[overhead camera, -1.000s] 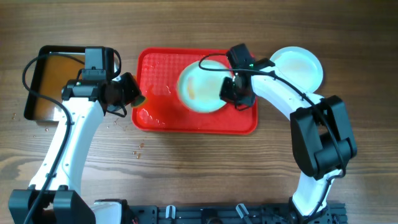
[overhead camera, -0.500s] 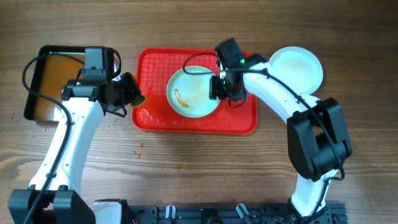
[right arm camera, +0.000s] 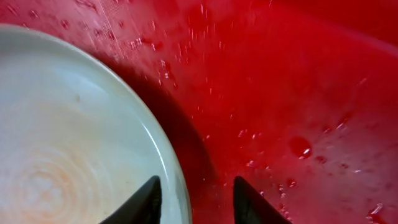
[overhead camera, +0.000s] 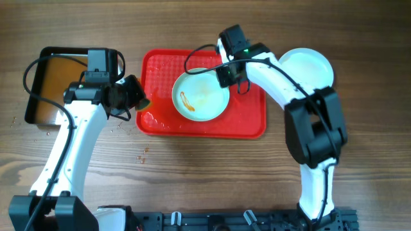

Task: Clean dirty plates on tray and stack at the side
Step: 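Hold the last plate's rim with right gripper, scrub with sponge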

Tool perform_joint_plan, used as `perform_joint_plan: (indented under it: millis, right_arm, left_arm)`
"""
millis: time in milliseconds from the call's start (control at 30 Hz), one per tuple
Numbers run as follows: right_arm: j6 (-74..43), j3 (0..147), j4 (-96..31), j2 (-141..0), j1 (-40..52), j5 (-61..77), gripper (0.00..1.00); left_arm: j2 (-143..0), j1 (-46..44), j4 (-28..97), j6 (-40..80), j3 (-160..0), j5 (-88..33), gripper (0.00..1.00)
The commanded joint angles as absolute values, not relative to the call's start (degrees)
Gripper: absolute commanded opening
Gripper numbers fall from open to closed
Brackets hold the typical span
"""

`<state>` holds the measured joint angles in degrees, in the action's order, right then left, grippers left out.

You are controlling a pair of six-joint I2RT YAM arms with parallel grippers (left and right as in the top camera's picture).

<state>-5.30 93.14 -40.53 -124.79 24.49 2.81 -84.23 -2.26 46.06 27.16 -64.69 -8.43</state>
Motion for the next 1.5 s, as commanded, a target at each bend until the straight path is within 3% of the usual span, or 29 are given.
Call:
perform_joint_plan:
  millis: [0, 200, 400, 467, 500, 933, 1167, 1467]
  right_arm:
    - [-6.6, 93.7, -42.6, -124.9, 24.5, 5.8, 0.36]
    - [-9.5, 93.7, -43.5, -125.6, 24.5, 7.7, 0.34]
    - [-18.4, 93.5, -46.2, -127.5, 24.3, 6.3, 0.25]
    - [-19.9, 93.5, -47.7, -127.5, 24.4, 8.5, 0.08]
    - [-21.5, 93.5, -48.3, -127.5, 24.5, 8.9, 0.04]
    - [-35.4, 93.4, -48.3, -127.5, 31.7, 10.4, 0.04]
    - [-40.8, 93.4, -47.5, -127.5, 32.0, 10.4, 0.04]
    - [-45.3, 93.4, -43.1, -127.5, 32.0, 13.7, 0.04]
  left_arm:
    - [-84.5, -2.5, 45.9, 27.5, -64.4, -8.1, 0.07]
    - [-84.5, -2.5, 46.0, 27.5, -64.4, -8.1, 0.06]
    - [-84.5, -2.5, 46.1, 27.5, -64.4, -8.6, 0.06]
    - [-84.5, -2.5, 46.1, 27.5, -64.4, -9.2, 0.06]
    - [-84.5, -2.5, 46.1, 27.5, -64.4, -9.5, 0.06]
    - [-87.2, -5.5, 39.2, 27.5, -64.4, -12.9, 0.04]
    - [-95.2, -11.2, 34.1, 27.5, -64.4, -12.8, 0.04]
    - [-101.6, -11.8, 32.0, 27.5, -64.4, -12.9, 0.04]
